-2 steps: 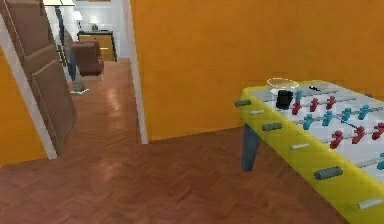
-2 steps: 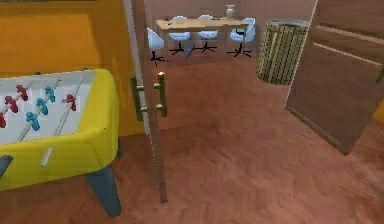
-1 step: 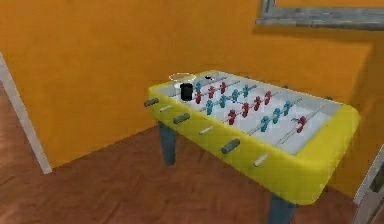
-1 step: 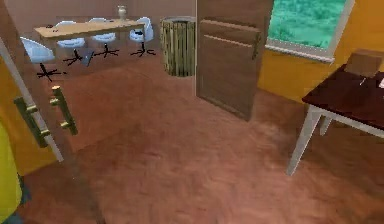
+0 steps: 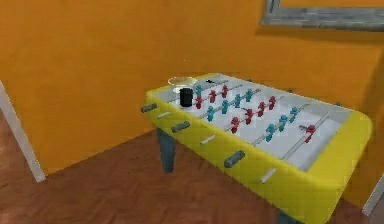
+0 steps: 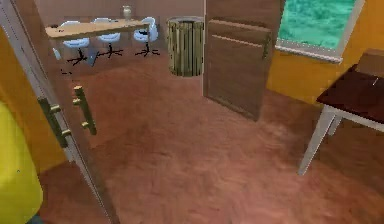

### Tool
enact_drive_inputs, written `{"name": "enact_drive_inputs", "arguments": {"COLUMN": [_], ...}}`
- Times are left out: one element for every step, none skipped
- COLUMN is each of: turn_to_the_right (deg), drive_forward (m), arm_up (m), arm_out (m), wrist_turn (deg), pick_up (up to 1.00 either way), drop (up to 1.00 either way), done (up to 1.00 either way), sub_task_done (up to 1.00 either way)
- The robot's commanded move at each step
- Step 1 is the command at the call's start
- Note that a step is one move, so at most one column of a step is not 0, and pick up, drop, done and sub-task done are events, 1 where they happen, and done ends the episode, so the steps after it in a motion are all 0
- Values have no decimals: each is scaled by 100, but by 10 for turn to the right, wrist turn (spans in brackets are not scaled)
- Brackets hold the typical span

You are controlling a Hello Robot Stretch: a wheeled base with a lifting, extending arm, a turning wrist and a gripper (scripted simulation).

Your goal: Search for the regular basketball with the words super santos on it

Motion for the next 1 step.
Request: {"name": "enact_drive_inputs", "arguments": {"turn_to_the_right": [-450], "drive_forward": [0], "arm_up": [0], "arm_out": [0], "wrist_turn": [0], "pick_up": [0], "drop": [0], "done": [0], "sub_task_done": [0]}}
